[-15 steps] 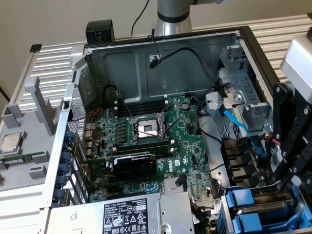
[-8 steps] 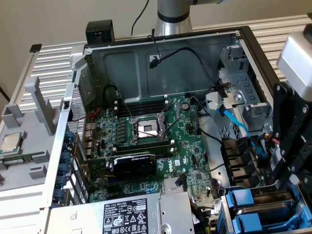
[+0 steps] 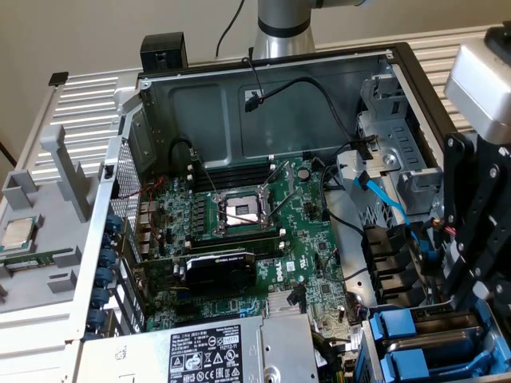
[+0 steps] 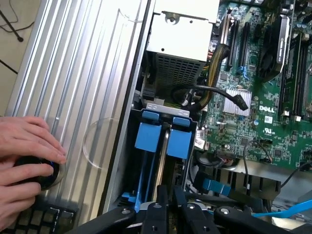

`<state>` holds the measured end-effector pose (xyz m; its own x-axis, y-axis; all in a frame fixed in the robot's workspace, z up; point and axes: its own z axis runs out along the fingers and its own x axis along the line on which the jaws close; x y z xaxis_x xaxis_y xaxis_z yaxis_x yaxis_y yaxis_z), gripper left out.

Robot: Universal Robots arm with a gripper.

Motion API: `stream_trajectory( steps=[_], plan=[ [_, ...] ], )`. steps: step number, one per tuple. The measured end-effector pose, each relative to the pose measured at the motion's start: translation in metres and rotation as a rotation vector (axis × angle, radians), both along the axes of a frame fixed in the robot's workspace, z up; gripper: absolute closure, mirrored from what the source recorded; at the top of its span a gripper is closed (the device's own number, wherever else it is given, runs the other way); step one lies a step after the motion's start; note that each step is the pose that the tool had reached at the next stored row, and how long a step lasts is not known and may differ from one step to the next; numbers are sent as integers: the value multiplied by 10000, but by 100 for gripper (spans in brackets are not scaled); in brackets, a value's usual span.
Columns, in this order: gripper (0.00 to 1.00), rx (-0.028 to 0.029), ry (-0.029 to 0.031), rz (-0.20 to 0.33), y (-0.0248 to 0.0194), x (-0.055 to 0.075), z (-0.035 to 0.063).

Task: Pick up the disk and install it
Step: 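Insert the first disk wire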

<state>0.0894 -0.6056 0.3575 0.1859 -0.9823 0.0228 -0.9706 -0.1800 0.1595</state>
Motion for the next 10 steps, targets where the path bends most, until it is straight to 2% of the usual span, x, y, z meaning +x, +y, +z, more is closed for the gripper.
stream_trajectory(
  steps=[1, 10],
  plan=[
    [83, -15, 0, -12, 2, 0, 0],
    [83, -17, 0, -263, 25, -4, 1]
  ],
)
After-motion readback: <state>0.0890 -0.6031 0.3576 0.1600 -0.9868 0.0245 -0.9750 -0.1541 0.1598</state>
